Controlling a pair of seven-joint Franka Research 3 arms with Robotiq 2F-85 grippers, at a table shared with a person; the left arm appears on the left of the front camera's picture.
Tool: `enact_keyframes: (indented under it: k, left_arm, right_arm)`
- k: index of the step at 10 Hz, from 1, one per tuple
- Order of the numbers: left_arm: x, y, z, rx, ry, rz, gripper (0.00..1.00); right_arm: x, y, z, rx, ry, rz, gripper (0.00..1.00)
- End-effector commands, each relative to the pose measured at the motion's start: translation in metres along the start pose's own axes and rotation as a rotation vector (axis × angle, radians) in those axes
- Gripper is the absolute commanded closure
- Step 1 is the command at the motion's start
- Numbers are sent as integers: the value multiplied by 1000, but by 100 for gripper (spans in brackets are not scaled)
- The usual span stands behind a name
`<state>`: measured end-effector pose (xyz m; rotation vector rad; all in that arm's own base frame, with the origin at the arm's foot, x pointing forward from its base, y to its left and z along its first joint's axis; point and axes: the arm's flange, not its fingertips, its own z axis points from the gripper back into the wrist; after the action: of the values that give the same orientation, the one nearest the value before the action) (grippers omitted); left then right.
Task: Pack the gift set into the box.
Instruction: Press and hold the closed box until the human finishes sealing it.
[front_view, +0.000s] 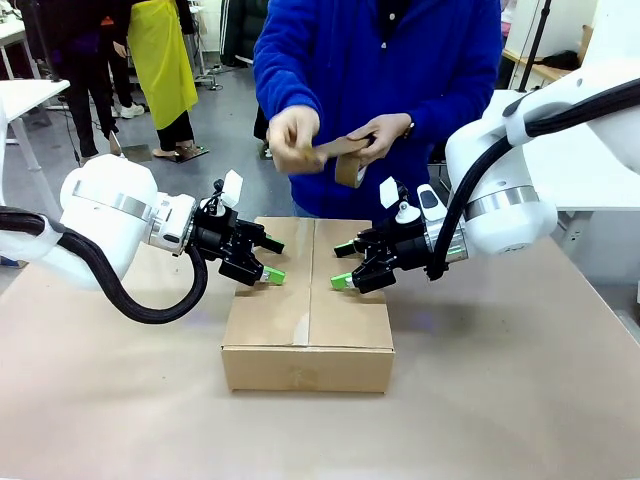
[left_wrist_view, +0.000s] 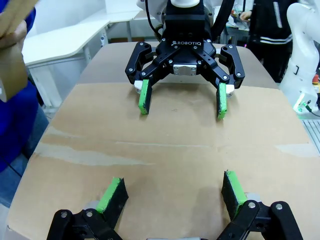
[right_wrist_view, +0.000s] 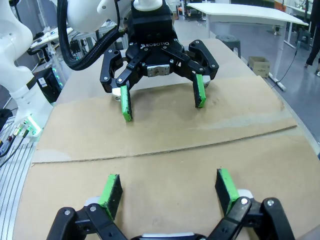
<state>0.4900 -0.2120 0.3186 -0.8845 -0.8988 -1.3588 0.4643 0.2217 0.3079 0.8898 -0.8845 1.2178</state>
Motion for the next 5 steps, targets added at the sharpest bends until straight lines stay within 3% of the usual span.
enact_keyframes:
  k: [1, 5]
  left_arm:
    - [-2, -3, -2, -13, -2, 4, 0]
    - [-2, -3, -2, -13, -2, 4, 0]
  right_arm:
    - [0, 1, -2, -17, 20, 10, 0]
    - [0, 1, -2, -17, 20, 10, 0]
